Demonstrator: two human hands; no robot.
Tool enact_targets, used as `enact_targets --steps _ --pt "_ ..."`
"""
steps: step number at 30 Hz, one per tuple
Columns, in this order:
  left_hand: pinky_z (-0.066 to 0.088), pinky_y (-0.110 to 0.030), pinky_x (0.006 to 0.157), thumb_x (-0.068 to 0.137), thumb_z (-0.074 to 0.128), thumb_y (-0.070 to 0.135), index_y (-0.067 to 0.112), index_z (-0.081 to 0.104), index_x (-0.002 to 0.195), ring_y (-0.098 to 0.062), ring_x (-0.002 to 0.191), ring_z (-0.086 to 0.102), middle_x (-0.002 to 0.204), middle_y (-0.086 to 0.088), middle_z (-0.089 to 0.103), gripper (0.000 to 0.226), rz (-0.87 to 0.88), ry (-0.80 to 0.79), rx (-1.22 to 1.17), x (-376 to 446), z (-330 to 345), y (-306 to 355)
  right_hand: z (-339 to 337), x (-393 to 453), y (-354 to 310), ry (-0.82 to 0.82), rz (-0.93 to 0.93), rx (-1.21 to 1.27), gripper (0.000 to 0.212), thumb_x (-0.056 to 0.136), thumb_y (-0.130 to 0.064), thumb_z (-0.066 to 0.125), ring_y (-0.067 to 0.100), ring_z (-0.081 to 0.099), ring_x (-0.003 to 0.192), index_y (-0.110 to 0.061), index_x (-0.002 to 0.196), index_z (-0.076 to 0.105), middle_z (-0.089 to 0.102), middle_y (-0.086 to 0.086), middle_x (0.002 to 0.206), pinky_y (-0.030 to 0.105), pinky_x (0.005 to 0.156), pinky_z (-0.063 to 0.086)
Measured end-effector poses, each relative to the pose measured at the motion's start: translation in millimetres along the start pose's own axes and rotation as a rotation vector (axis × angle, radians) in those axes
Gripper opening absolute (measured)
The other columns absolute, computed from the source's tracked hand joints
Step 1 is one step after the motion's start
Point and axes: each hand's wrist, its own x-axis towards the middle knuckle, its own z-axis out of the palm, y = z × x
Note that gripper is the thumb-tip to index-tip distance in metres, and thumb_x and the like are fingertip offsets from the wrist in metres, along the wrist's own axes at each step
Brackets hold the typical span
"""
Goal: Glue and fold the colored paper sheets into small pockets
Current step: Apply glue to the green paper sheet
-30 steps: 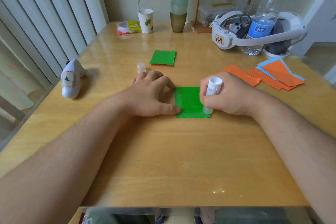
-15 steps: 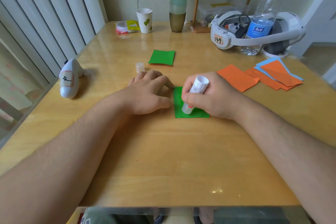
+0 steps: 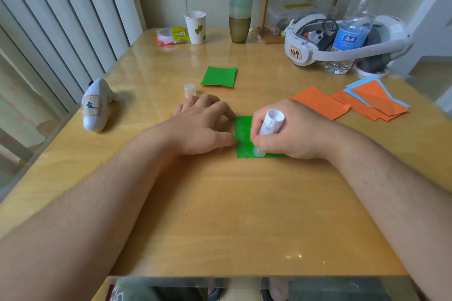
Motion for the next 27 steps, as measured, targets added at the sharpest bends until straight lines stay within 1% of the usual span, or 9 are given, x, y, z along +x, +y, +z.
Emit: enact_targets --steps 4,7,9,14,16,19,22,25,27 --pt "0.022 -0.044 0.116 0.069 0.051 0.073 0.050 0.049 0.130 -0.019 0.139 0.022 0.143 0.013 0.035 0.065 0.009 0.000 0.015 1 0 -1 -10 -4 7 -0.004 0.031 0.003 0.011 0.081 -0.012 0.073 0.009 0.055 0.064 -0.020 0.074 0.071 0.069 0.005 0.073 0.033 0.062 0.045" --pt "0.022 -0.043 0.115 0.063 0.051 0.081 0.052 0.048 0.130 -0.018 0.139 0.021 0.141 0.015 0.033 0.073 0.019 -0.004 0.017 2 0 -4 -13 -4 10 0.000 0.048 0.005 0.002 0.073 -0.022 0.070 0.012 0.056 0.067 -0.021 0.074 0.070 0.069 0.007 0.075 0.037 0.064 0.047" --pt "0.022 -0.041 0.113 0.057 0.048 0.085 0.054 0.047 0.130 -0.016 0.138 0.021 0.137 0.018 0.031 0.080 0.025 -0.011 0.023 2 0 -4 -13 -3 11 0.004 0.055 -0.015 0.010 0.067 -0.026 0.064 0.012 0.056 0.066 -0.021 0.073 0.069 0.068 0.007 0.074 0.038 0.064 0.047" --pt "0.022 -0.041 0.114 0.052 0.047 0.087 0.053 0.047 0.131 -0.017 0.138 0.021 0.133 0.019 0.029 0.086 0.018 -0.007 0.028 2 0 -3 -15 -3 13 0.000 0.037 -0.035 0.012 0.066 -0.027 0.061 0.013 0.053 0.065 -0.017 0.070 0.067 0.065 0.011 0.072 0.040 0.062 0.047" --pt "0.023 -0.042 0.115 0.052 0.047 0.087 0.053 0.047 0.131 -0.018 0.139 0.021 0.137 0.017 0.031 0.087 0.016 -0.011 0.027 3 -1 -3 -15 -2 15 0.050 0.015 -0.021 0.013 0.066 -0.026 0.060 0.016 0.050 0.063 -0.013 0.066 0.063 0.061 0.015 0.068 0.043 0.060 0.043" --pt "0.023 -0.043 0.115 0.052 0.048 0.087 0.054 0.047 0.131 -0.018 0.139 0.021 0.136 0.017 0.030 0.085 0.014 -0.018 0.024 2 -1 -3 -16 -1 17 0.177 -0.048 0.118 0.015 0.066 -0.017 0.059 0.018 0.043 0.060 -0.003 0.063 0.057 0.051 0.021 0.060 0.036 0.058 0.034" --pt "0.023 -0.043 0.115 0.054 0.049 0.086 0.054 0.047 0.130 -0.018 0.139 0.021 0.139 0.016 0.031 0.083 0.012 -0.015 0.028 2 0 -3 -11 0 10 0.218 -0.097 0.227 0.013 0.071 -0.014 0.063 0.013 0.049 0.059 -0.002 0.066 0.062 0.058 0.006 0.056 0.033 0.057 0.037" --pt "0.022 -0.041 0.113 0.055 0.045 0.083 0.052 0.048 0.129 -0.018 0.138 0.022 0.141 0.015 0.033 0.080 0.010 -0.015 0.011 0 -1 -1 3 3 2 0.133 -0.118 0.188 0.006 0.074 -0.020 0.066 0.011 0.055 0.063 -0.015 0.072 0.069 0.065 0.003 0.065 0.031 0.060 0.043" --pt "0.021 -0.039 0.112 0.062 0.044 0.076 0.052 0.049 0.124 -0.019 0.139 0.022 0.143 0.014 0.034 0.067 0.000 -0.022 -0.017 0 -2 -1 10 5 -1 0.082 -0.114 0.153 0.006 0.074 -0.025 0.067 0.006 0.053 0.062 -0.021 0.077 0.071 0.062 -0.007 0.064 0.026 0.059 0.042"
